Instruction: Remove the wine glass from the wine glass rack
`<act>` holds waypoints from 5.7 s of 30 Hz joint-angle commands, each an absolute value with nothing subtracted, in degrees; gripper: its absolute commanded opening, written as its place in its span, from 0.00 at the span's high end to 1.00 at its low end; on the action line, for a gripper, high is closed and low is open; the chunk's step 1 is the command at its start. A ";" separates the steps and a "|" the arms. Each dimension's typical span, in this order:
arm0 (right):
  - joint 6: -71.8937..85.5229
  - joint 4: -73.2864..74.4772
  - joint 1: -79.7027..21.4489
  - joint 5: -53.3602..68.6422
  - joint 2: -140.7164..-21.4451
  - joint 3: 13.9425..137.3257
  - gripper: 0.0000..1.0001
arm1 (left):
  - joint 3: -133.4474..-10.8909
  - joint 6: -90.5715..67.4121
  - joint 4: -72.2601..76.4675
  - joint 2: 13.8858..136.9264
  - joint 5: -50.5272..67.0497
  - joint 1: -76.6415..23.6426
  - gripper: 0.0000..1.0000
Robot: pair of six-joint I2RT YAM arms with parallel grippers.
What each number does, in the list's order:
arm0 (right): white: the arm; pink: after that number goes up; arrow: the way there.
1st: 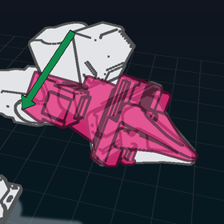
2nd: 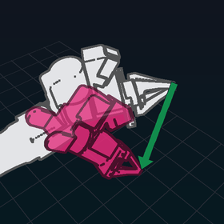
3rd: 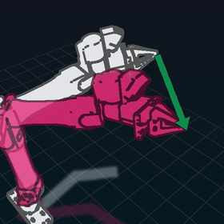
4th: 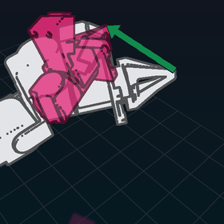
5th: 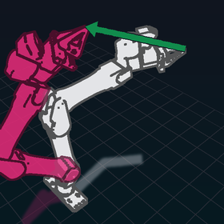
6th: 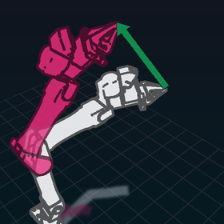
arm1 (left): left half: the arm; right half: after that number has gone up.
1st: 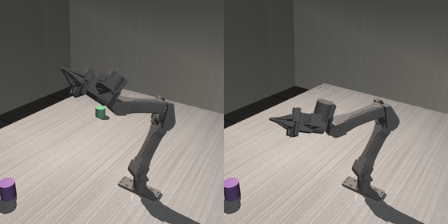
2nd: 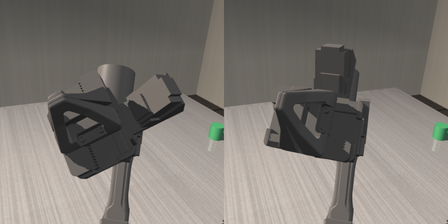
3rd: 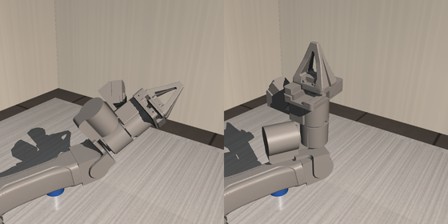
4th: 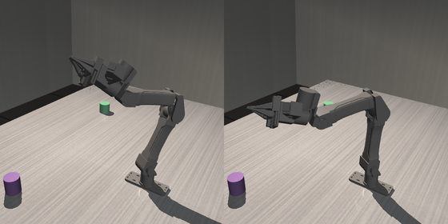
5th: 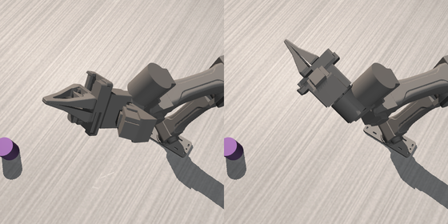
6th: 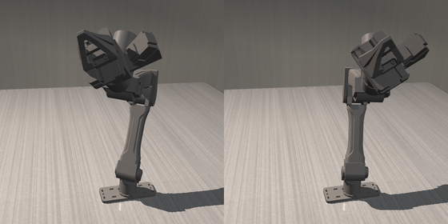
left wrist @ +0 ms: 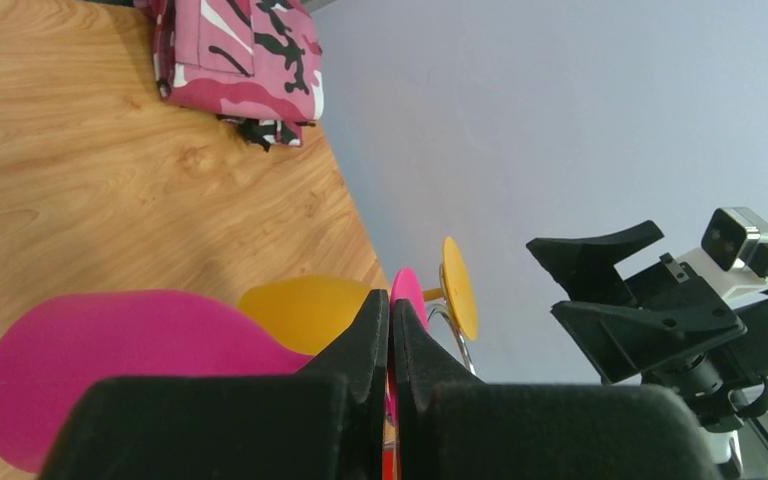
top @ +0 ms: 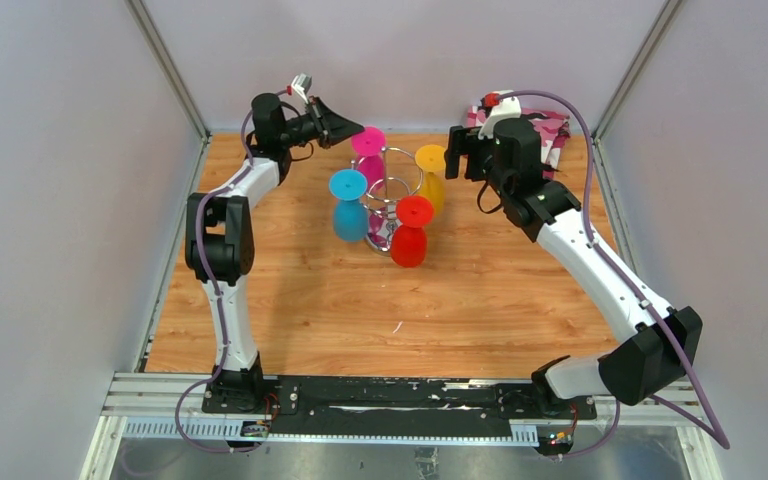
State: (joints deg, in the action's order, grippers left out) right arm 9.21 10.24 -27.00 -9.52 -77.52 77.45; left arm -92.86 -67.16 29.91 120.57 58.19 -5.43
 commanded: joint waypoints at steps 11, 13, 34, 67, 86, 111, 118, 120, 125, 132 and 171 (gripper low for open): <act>10.42 9.25 -25.83 -8.76 -77.40 76.54 0.12 | -93.73 -70.92 29.27 118.07 56.88 -2.85 1.00; 10.42 9.26 -25.79 -8.62 -77.39 76.55 0.12 | -94.14 -71.51 29.27 118.25 56.53 -2.62 1.00; 10.98 9.05 -25.19 -7.66 -78.68 76.64 0.12 | -107.04 -78.63 32.37 120.76 53.39 -2.50 1.00; 47.06 -53.43 -6.64 56.54 -73.57 60.41 0.10 | -72.34 -83.84 88.69 80.77 54.92 -13.80 1.00; 79.64 -91.49 -14.41 61.12 -95.88 76.29 0.15 | -69.07 -85.50 88.84 77.85 55.17 -13.80 1.00; 82.28 -91.49 -21.86 60.31 -91.89 78.83 0.26 | -80.41 -89.29 88.86 88.86 57.44 -6.71 1.00; 83.00 -91.49 -21.89 59.12 -91.31 78.32 0.53 | -80.60 -89.47 88.86 91.31 57.35 -6.54 1.00; 83.81 -91.47 -21.88 58.87 -92.17 78.92 0.78 | -80.46 -89.40 88.92 91.85 57.33 -6.52 1.00; 84.64 -91.49 -21.88 57.71 -93.76 79.09 0.95 | -80.11 -89.43 88.92 92.23 57.60 -6.51 1.00; 86.61 -91.47 -21.80 57.45 -95.18 79.76 1.00 | -81.45 -89.46 88.97 92.23 57.81 -6.23 0.99; 1.27 38.88 -7.90 -7.47 -80.54 98.15 1.00 | -100.71 -16.09 -44.14 86.49 -29.62 -21.45 1.00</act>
State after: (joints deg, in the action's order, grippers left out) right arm 6.39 30.28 -10.13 2.59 -75.83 94.70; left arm -105.25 -16.27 -43.75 93.58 -22.41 -21.21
